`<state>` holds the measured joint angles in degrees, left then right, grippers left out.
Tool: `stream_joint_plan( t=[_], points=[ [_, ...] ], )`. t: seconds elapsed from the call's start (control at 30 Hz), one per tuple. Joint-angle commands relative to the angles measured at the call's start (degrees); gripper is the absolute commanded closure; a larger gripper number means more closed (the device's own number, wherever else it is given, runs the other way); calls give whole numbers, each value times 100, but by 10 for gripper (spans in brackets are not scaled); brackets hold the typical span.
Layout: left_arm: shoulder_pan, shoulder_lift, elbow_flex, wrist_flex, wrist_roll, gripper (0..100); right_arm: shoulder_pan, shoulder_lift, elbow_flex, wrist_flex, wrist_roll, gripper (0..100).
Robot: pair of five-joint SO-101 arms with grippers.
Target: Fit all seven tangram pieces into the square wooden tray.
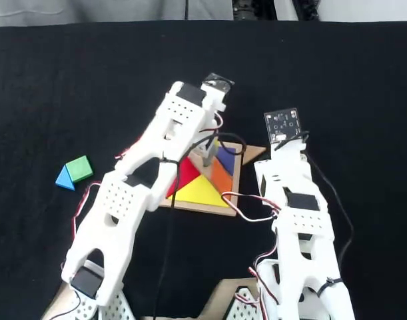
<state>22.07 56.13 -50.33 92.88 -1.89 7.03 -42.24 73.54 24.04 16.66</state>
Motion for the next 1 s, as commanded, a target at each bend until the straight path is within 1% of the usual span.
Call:
stream_joint_plan(
  t=[0.0,0.13,0.33,0.4,0.57,0.63,0.73,0.9,0.97],
  points=[
    [-286,-70,-207,105,-149,805,62,-198,-119,-79,35,980],
    [-382,-79,-259,545,-158,808,62,-198,-119,-79,35,980],
    [-330,-132,-268,774,-176,903,62,-198,-119,-79,44,980],
    [-321,-132,-303,738,-176,891,62,-198,-119,-79,44,980],
    [-338,-255,-963,800,-132,827,62,-198,-119,-79,44,980],
    [-330,-668,-998,809,-132,827,62,-198,-119,-79,53,980],
    [-224,-1618,-637,809,-132,827,62,-198,-119,-79,53,980],
    [-207,-3648,470,800,-132,827,62,-198,-101,-79,53,980],
    [-330,-4501,998,800,-132,827,62,-198,-101,-79,53,980]
  ],
)
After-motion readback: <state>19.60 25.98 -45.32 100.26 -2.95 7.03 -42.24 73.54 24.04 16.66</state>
